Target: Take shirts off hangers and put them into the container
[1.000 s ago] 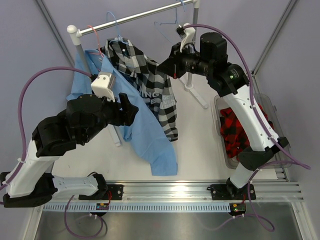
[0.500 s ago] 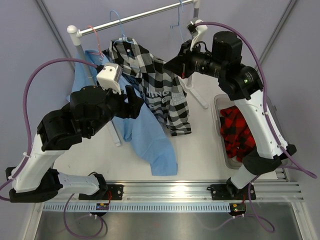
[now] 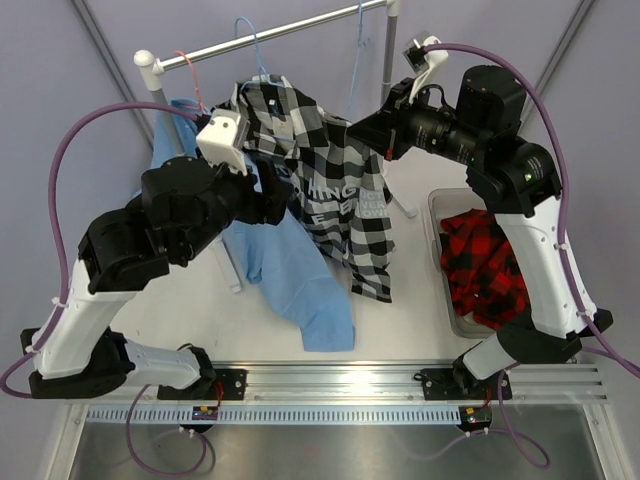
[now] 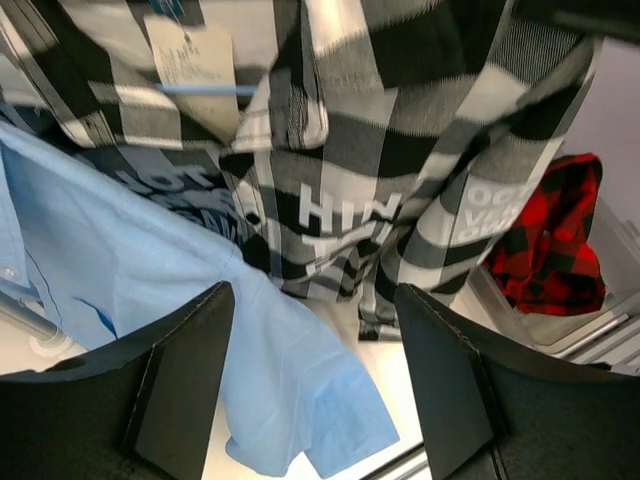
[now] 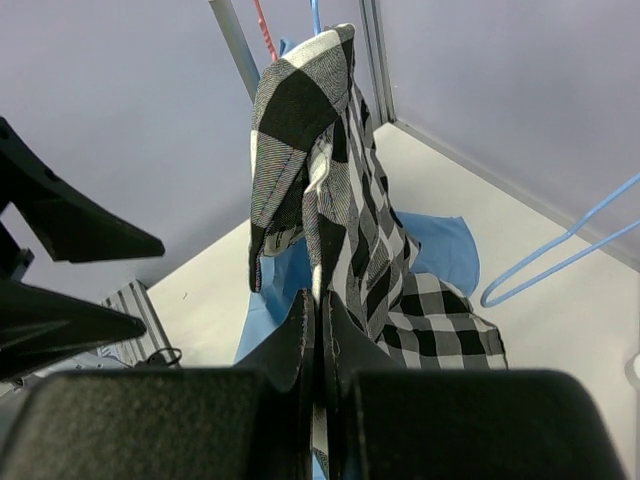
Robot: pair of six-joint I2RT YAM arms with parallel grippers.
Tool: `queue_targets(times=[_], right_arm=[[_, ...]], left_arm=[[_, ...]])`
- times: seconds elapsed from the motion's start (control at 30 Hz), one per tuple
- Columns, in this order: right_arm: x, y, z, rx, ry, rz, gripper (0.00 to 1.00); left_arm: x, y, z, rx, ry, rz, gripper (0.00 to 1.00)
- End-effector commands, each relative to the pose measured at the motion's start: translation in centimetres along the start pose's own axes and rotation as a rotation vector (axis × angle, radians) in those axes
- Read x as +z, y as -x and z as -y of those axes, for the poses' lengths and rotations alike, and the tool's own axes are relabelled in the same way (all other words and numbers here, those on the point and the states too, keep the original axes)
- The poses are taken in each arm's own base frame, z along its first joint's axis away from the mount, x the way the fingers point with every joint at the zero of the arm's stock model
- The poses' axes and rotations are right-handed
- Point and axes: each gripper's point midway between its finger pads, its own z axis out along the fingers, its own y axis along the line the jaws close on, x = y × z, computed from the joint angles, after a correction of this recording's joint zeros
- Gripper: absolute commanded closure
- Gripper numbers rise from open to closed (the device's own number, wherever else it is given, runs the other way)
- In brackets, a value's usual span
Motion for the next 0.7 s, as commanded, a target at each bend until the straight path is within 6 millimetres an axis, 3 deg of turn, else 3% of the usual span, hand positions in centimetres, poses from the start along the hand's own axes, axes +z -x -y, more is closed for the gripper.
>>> queue_targets(times=[0.0, 0.13, 0.17, 0.4, 0.67], right_arm=[[-3.7, 3.3, -1.3, -0.059, -0.021, 0.105, 1.00], [-5.7, 2.5, -1.9, -0.051, -0.032, 0.083, 1.00], [-6.2, 2.3, -2.0, -0.048, -0.035, 0.076, 1.00], [-8.8, 1.5, -3.9, 0.016, 0.001, 0.050, 1.00], [-10.3, 0.5, -4.3, 0.044, -0.008, 0.029, 1.00]], left_arm=[[-0.2, 4.0, 0.5, -0.014, -0.029, 0.103, 0.29], [1.7, 6.1, 0.3, -0.083, -0.065, 0.123, 0.31], [2.2, 6.6, 1.2, -0.097, -0.116, 0.129, 0.32], [4.1, 9.7, 2.5, -0.171, -0.251, 0.199, 0.33], [3.7, 11.7, 4.0, -0.206, -0.366, 0.252, 0.36]])
